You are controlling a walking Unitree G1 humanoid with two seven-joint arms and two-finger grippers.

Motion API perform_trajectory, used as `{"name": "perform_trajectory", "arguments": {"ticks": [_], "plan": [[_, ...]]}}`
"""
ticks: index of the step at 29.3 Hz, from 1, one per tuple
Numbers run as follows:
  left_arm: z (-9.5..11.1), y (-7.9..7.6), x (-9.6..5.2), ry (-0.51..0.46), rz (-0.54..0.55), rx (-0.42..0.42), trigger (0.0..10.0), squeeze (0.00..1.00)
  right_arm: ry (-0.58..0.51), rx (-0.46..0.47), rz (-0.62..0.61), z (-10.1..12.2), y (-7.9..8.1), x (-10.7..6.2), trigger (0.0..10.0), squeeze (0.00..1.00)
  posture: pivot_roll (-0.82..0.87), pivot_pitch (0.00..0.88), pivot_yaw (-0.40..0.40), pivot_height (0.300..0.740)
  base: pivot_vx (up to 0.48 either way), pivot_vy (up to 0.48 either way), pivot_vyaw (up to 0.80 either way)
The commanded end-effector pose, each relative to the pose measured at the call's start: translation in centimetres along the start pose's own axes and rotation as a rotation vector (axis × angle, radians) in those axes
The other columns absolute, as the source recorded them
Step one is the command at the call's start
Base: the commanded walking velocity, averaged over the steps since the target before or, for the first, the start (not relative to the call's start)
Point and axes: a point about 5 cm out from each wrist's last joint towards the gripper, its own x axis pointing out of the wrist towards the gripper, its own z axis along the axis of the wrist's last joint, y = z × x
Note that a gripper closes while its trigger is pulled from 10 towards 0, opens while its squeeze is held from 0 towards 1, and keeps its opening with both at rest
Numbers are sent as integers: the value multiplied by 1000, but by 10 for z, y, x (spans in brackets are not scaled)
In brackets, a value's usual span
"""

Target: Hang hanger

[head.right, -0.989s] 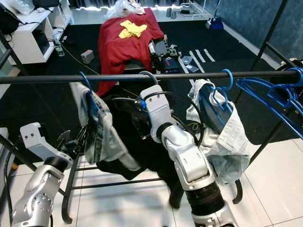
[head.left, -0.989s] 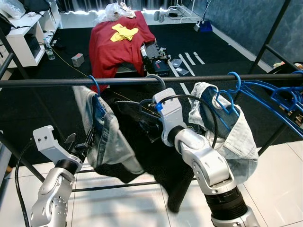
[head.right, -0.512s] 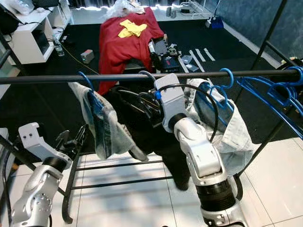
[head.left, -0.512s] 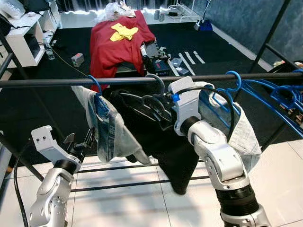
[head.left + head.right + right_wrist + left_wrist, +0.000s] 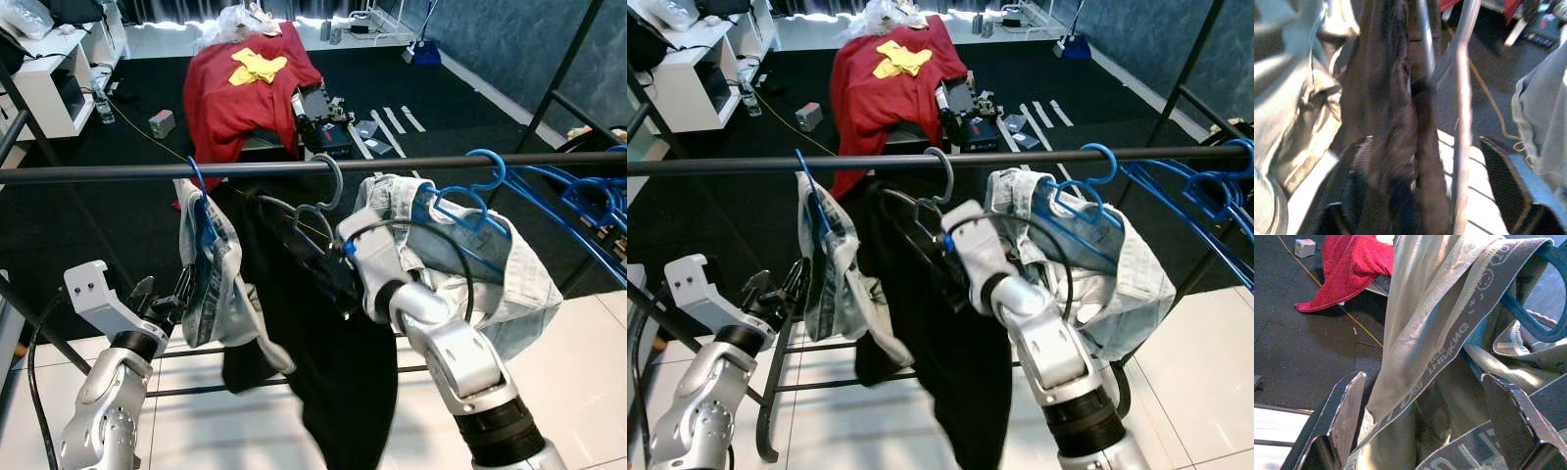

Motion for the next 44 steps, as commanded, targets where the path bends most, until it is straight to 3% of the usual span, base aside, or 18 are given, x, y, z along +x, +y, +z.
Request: {"name": "perform_trajectory", "arguments": {"ticks": [1, 22, 26, 29, 31, 38, 44], "plan": [[-3, 5, -2, 23, 8, 0, 10000, 0, 4, 28, 21, -3, 0, 0, 0, 0, -49, 109, 16, 740, 0, 0, 0], [-2, 3, 0, 20, 6, -1, 10000, 0, -210, 1, -27, 28, -14, -5, 0, 0, -62, 102, 19, 740, 0, 0, 0], [-1, 3, 0, 19, 2, -8, 10000, 0, -313, 11, -44, 44, -33, -22, 0, 0, -91, 101, 27, 740, 0, 0, 0], [-1, 3, -1, 20, -1, -8, 10000, 0, -337, 14, -37, 47, -35, -27, 0, 0, -91, 101, 27, 740, 0, 0, 0], [-1, 3, -2, 49, -17, 9, 10000, 0, -416, 21, 4, 57, -43, -48, 0, 0, -99, 102, 30, 740, 0, 0, 0], [-2, 1, -1, 94, -50, 43, 10000, 0, -438, 11, 15, 59, -54, -68, 0, 0, -135, 106, 55, 740, -73, 0, 0], [-2, -5, -1, 113, -92, 108, 10000, 0, -404, -11, 160, 48, -50, -82, 0, 0, -128, 106, 57, 740, -380, 0, 0]]}}
